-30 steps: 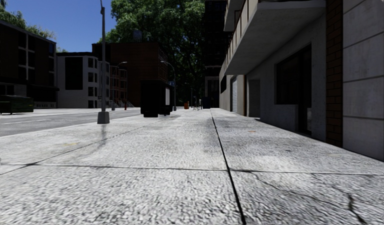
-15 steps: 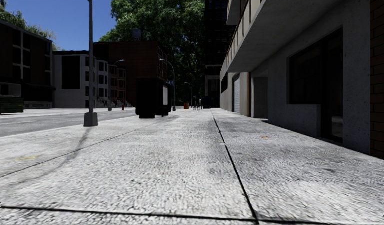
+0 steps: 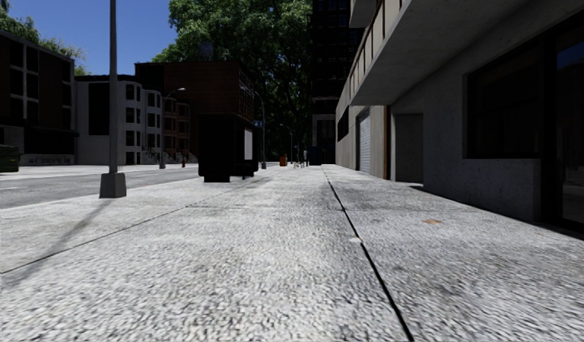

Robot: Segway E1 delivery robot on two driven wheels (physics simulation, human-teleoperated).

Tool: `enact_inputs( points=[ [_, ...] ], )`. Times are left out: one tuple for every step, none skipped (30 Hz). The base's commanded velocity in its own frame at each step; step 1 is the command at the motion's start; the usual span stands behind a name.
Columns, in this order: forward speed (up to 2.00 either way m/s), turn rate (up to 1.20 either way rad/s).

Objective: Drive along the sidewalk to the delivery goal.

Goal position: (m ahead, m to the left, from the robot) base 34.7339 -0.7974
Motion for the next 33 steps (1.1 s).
enact_inputs(
  points=[
    [2.00, 0.00],
    [2.00, 0.00],
    [2.00, 0.00],
    [2.00, 0.00],
    [2.00, 0.00],
    [2.00, 0.00],
    [2.00, 0.00],
    [2.00, 0.00],
    [2.00, 0.04],
    [2.00, 0.14],
    [2.00, 0.14],
    [2.00, 0.19],
    [2.00, 0.20],
    [2.00, 0.24],
    [2.00, 0.28],
    [2.00, 0.28],
    [2.00, 0.30],
    [2.00, 0.34],
    [2.00, 0.34],
    [2.00, 0.36],
    [2.00, 0.36],
    [2.00, 0.36],
    [2.00, 0.36],
    [2.00, 0.36],
    [2.00, 0.00],
    [2.00, 0.00],
    [2.00, 0.00],
    [2.00, 0.00],
    [2.00, 0.00],
    [2.00, 0.00],
    [2.00, 0.00],
    [2.00, 0.00],
    [2.00, 0.00]
  ],
)
